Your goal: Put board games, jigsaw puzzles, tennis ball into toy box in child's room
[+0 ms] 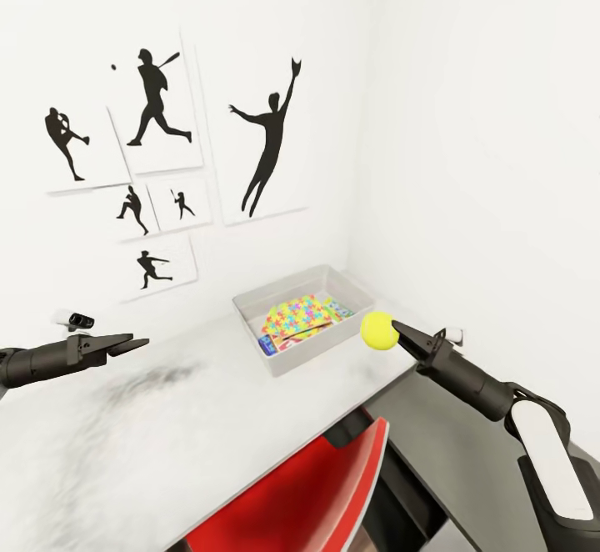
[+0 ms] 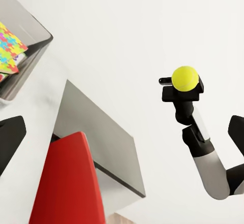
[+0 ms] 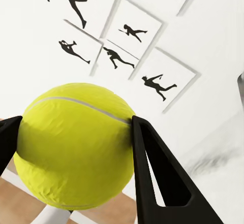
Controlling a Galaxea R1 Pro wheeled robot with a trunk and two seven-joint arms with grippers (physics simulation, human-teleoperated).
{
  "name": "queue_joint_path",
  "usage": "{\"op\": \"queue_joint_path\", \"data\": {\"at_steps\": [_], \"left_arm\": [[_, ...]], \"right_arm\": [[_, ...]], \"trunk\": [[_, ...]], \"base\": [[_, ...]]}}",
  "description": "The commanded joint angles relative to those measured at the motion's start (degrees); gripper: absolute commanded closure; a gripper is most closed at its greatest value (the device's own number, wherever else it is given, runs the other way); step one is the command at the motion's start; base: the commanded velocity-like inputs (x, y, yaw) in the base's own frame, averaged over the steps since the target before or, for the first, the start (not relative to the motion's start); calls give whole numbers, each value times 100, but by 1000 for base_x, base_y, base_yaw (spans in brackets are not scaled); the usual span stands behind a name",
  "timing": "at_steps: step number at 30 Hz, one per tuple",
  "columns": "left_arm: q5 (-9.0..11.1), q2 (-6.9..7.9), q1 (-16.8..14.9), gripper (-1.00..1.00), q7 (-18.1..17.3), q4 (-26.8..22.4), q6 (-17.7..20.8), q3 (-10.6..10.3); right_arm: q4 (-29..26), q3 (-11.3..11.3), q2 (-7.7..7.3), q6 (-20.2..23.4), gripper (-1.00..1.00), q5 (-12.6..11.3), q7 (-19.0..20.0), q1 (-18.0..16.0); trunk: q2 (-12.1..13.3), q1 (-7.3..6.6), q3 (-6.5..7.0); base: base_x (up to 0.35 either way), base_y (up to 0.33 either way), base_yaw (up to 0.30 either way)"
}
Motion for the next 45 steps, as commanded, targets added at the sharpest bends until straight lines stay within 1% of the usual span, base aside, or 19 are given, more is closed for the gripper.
{"op": "queue_joint_path", "data": {"at_steps": [1, 20, 45], "left_arm": [[3, 5, -5, -100, -19, 0, 61, -4], [-4, 5, -4, -100, -19, 0, 69, -4], [-6, 2, -3, -100, -19, 15, 63, -4]], "right_arm": [[1, -4, -1, 32, 100, -14, 9, -6], [1, 4, -2, 16, 100, -2, 10, -6], [1, 13, -2, 19, 100, -2, 10, -6]], "trunk": [[-12, 4, -10], [-12, 4, 140], [-12, 4, 150]], "base": [[46, -1, 1], [43, -38, 0], [50, 10, 0]]}}
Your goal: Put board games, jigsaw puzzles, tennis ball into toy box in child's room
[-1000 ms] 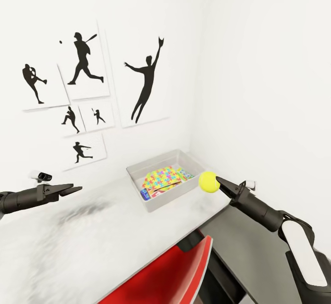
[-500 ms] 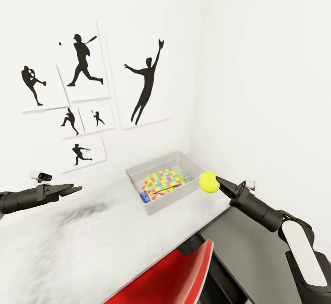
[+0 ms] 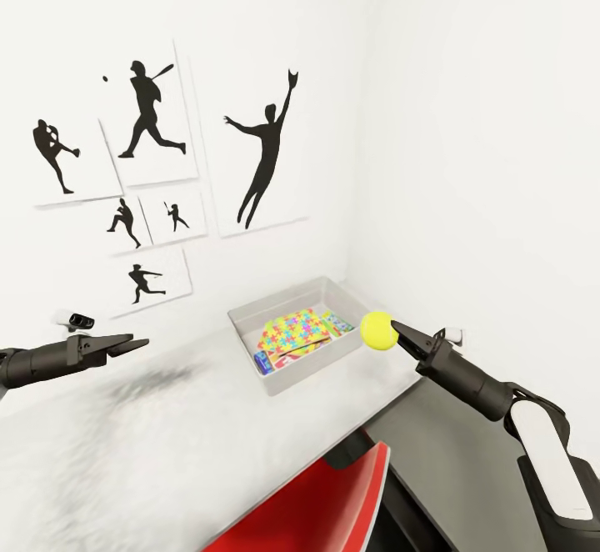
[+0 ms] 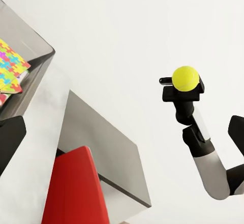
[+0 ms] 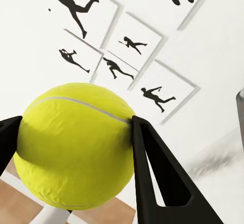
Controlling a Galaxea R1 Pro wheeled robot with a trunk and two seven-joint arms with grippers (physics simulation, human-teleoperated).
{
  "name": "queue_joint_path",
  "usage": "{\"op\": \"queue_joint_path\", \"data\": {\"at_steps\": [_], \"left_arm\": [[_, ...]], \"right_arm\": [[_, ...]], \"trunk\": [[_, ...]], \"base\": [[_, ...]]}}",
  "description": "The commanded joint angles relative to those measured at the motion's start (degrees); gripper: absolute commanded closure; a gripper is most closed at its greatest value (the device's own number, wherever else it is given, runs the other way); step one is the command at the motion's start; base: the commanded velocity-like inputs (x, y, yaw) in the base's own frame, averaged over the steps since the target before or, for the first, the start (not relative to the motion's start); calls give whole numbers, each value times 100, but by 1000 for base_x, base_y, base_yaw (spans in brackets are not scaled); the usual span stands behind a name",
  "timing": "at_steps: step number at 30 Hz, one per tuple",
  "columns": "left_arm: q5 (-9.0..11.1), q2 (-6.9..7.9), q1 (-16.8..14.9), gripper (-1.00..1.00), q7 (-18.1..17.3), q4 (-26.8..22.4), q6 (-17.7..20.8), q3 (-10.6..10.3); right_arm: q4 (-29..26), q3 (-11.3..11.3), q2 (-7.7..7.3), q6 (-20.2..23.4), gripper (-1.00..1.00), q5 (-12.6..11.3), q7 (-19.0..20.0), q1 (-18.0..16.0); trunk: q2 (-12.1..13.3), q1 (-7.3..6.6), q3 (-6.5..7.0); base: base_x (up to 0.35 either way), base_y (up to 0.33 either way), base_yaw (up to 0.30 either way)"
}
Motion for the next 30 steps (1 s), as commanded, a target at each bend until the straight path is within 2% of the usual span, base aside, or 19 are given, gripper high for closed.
{"op": "queue_joint_path", "data": {"at_steps": [1, 9, 10, 11, 12, 16, 23, 27, 30], "left_arm": [[3, 2, -5, -100, -19, 0, 60, -4], [11, 2, -7, -100, -19, -1, 57, 0], [11, 5, -7, -100, -19, 0, 54, 2], [10, 4, -8, -100, -19, 1, 51, -1], [7, 5, -8, -100, -19, 1, 51, -2], [5, 10, -6, -100, -19, 2, 50, 3], [11, 11, -6, -100, -19, 0, 50, 4], [11, 9, -4, -100, -19, 1, 50, 3], [11, 4, -6, -100, -19, 2, 50, -1]], "right_arm": [[1, -6, 0, 39, 100, -16, 8, -6], [1, 3, 0, 36, 100, 4, -11, -6], [1, 9, 9, 35, 100, 63, -14, -6], [1, 20, 44, 32, 100, 331, -22, -6], [1, 23, 57, 29, 100, 423, -29, -6], [1, 22, 75, 18, 100, 646, -42, -6], [1, 35, 79, -139, 100, 707, -41, -6], [7, 199, 84, -180, 100, 737, -88, -10], [18, 392, 93, -162, 100, 809, -664, -42]], "trunk": [[-13, 4, -13], [-13, 4, -13], [-13, 4, -13], [-13, 4, -13], [-13, 4, -13], [-13, 4, -13], [-13, 4, -13], [-13, 4, -13], [-13, 4, -13]], "base": [[14, 0, 0], [3, 0, 0], [0, 0, 0], [0, 0, 0], [0, 0, 0], [0, 0, 0], [0, 0, 0], [0, 0, 0], [0, 0, 0]]}}
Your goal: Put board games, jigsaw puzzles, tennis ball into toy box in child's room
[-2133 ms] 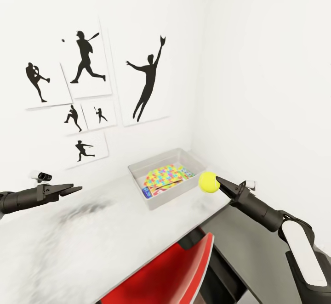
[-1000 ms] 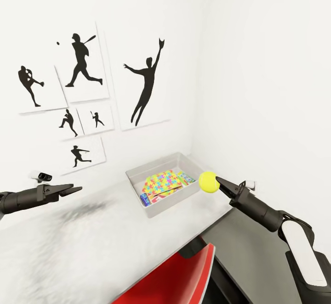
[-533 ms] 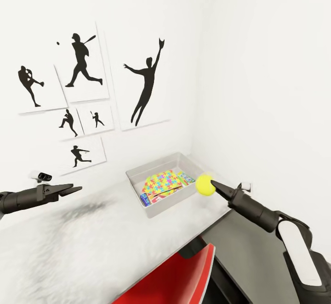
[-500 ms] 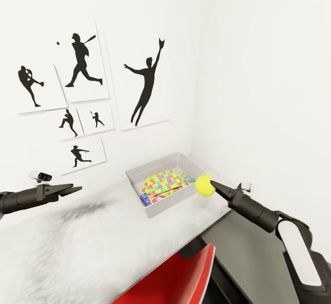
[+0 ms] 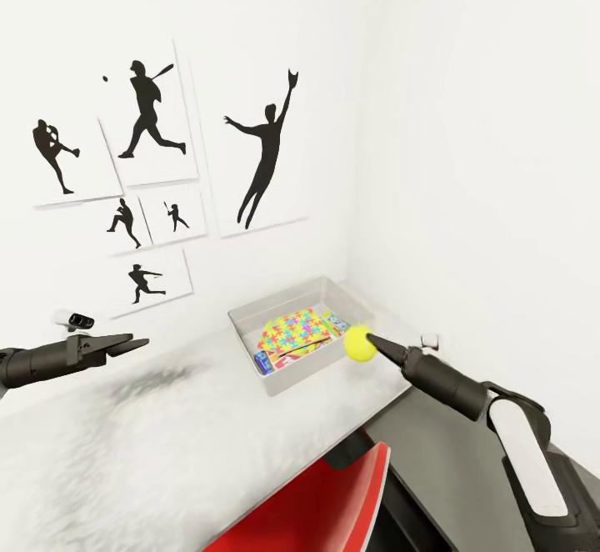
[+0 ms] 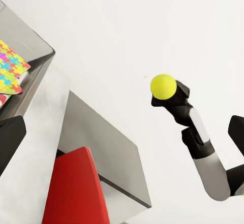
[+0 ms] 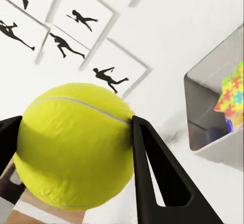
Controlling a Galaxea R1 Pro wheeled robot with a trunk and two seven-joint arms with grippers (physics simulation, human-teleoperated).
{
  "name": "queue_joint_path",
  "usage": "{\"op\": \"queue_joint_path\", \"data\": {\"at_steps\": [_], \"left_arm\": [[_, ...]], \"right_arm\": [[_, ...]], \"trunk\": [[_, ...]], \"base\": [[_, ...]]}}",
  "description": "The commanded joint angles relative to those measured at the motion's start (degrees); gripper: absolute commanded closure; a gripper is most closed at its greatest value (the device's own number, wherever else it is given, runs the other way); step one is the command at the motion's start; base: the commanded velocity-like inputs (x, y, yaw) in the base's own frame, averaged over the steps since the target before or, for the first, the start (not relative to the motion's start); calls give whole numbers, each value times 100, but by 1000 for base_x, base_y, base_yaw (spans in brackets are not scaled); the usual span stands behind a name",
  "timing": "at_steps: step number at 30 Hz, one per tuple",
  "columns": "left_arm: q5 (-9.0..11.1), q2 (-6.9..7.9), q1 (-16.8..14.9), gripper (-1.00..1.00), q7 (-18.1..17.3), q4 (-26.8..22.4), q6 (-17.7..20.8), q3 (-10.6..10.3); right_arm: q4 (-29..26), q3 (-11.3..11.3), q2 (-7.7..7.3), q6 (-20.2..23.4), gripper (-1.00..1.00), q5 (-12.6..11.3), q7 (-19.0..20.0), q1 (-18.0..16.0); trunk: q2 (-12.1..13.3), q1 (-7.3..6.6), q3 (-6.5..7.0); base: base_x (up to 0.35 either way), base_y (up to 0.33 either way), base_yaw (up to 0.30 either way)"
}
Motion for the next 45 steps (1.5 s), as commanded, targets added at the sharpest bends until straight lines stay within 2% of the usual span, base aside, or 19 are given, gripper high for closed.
{"op": "queue_joint_path", "data": {"at_steps": [1, 3, 5, 7, 8, 11, 12, 13, 14, 16, 18, 20, 22, 24, 26, 30, 34, 36, 45], "left_arm": [[5, 2, -5, -100, -19, -1, 61, -3], [5, 1, -3, -100, -19, -1, 61, -2], [4, 1, -4, -100, -19, -1, 61, -3], [5, 1, -4, -100, -19, -2, 64, -5], [6, 1, -4, -100, -19, -2, 63, -4], [6, 1, -4, -100, -19, -1, 68, -6], [9, 1, -5, -100, -19, -1, 66, -2], [5, 3, -2, -100, -19, -1, 64, -1], [3, 4, -3, -100, -19, -1, 65, 0], [0, 12, -5, -100, -19, -1, 63, 1], [1, 13, -4, -100, -19, -1, 64, 1], [2, 12, -5, -100, -19, -1, 65, 1], [4, 11, -4, -100, -19, -1, 65, 1], [6, 7, -4, -100, -19, -1, 67, 2], [6, 4, -5, -100, -19, -1, 68, 2], [4, 0, -2, -100, -19, -1, 69, 0], [-3, -6, -3, -100, -19, -1, 69, -1], [-4, -7, -1, -100, -19, -1, 69, -5], [-12, -21, -4, -100, -19, -1, 70, -5]], "right_arm": [[3, 18, 6, 57, 100, -9, -332, -36], [6, 43, 26, 80, 100, -3, -903, -164], [16, 82, 142, 186, 100, -28, -1601, -615], [46, 212, 364, 537, 100, -21, -2171, -1296], [61, 266, 442, 632, 100, -15, -2311, -1475], [469, 484, 863, 850, 100, -6, -3219, -2430], [979, 554, 1053, 899, 100, -15, -3747, -2987], [1407, 582, 1183, 922, 100, -18, -4059, -3345], [1636, 592, 1253, 935, 100, -19, -4199, -3510], [2627, 615, 1535, 937, 100, 2, -4641, -4096], [3403, 623, 1721, 918, 100, 25, -4876, -4501], [4172, 628, 1805, 778, 100, 43, -5070, -4881], [4902, 649, 1805, 456, 100, 81, -5270, -5226], [5860, 747, 1805, 29, 100, 242, -5610, -5708], [6461, 811, 1805, -158, 100, 395, -5836, -6017], [6894, 867, 1805, -253, 100, 537, -5991, -6303], [6538, 893, 1805, -154, 100, 544, -5997, -6358], [6330, 891, 1805, 97, 100, 562, -5990, -6360], [6182, 955, 1805, 345, 100, 623, -6026, -6361]], "trunk": [[-13, 4, -13], [-13, 4, -13], [-13, 4, -13], [-13, 4, -13], [-13, 4, -13], [-13, 4, -13], [-13, 4, -13], [-13, 4, -13], [-13, 4, -13], [-13, 4, -13], [-13, 4, -13], [-13, 4, -13], [-13, 4, -13], [-13, 4, -13], [-13, 4, -13], [-13, 4, -13], [-13, 4, -16], [-13, 4, -28], [-13, 4, -106]], "base": [[0, 0, 0], [0, 0, 0], [0, 0, 0], [0, 0, 0], [0, 0, 0], [0, 0, 0], [0, 0, 0], [0, 0, 0], [0, 0, 0], [0, 0, 0], [0, 0, 0], [0, 0, 0], [0, 0, 0], [0, 0, 0], [0, 0, 0], [0, 0, 0], [0, 0, 0], [0, 0, 0], [0, 0, 0]]}}
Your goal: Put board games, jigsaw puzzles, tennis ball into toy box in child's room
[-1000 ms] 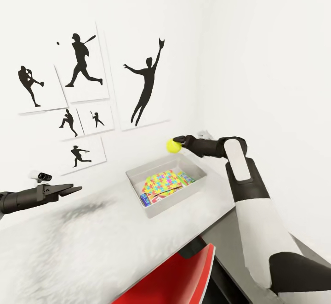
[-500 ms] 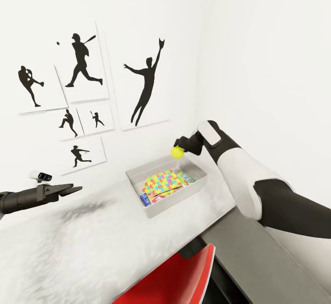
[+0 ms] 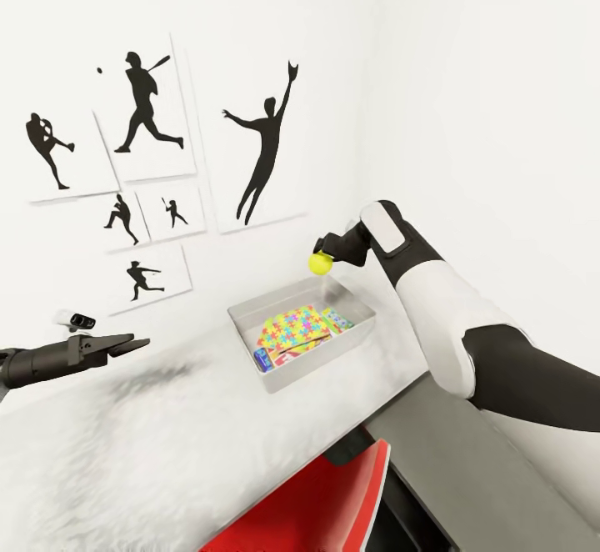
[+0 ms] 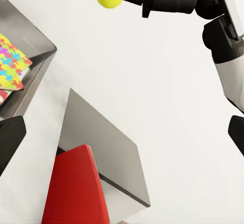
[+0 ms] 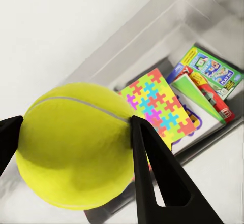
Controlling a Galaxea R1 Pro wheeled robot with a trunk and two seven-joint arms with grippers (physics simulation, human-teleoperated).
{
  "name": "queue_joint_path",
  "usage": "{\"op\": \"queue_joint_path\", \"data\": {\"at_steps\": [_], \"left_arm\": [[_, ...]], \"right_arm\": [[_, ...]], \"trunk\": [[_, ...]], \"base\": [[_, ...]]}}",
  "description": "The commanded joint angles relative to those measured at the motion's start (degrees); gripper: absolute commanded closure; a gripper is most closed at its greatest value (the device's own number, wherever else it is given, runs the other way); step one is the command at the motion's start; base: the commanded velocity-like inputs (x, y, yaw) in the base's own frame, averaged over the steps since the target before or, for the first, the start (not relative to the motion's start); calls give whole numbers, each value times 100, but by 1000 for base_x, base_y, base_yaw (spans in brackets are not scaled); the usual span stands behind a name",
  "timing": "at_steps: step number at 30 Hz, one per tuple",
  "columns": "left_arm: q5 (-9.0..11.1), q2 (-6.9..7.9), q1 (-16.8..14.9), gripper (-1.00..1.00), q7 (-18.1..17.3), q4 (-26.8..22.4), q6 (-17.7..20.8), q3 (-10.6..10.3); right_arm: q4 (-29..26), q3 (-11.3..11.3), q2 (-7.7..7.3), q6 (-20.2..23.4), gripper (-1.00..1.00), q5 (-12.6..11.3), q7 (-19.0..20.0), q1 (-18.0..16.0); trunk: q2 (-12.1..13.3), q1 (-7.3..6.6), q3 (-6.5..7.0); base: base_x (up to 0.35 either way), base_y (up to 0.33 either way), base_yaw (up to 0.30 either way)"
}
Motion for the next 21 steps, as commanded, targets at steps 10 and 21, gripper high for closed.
{"op": "queue_joint_path", "data": {"at_steps": [10, 21], "left_arm": [[38, -25, -89, -100, -19, -204, 217, -7], [15, -479, -1161, -100, -19, -2352, 1218, -27]], "right_arm": [[1, 126, 0, -14, 100, 117, -71, -7], [-25, 150, 0, -25, 100, 148, -77, -15]], "trunk": [[-14, 3, -108], [-14, 3, -213]], "base": [[0, 0, 0], [0, 0, 0]]}}
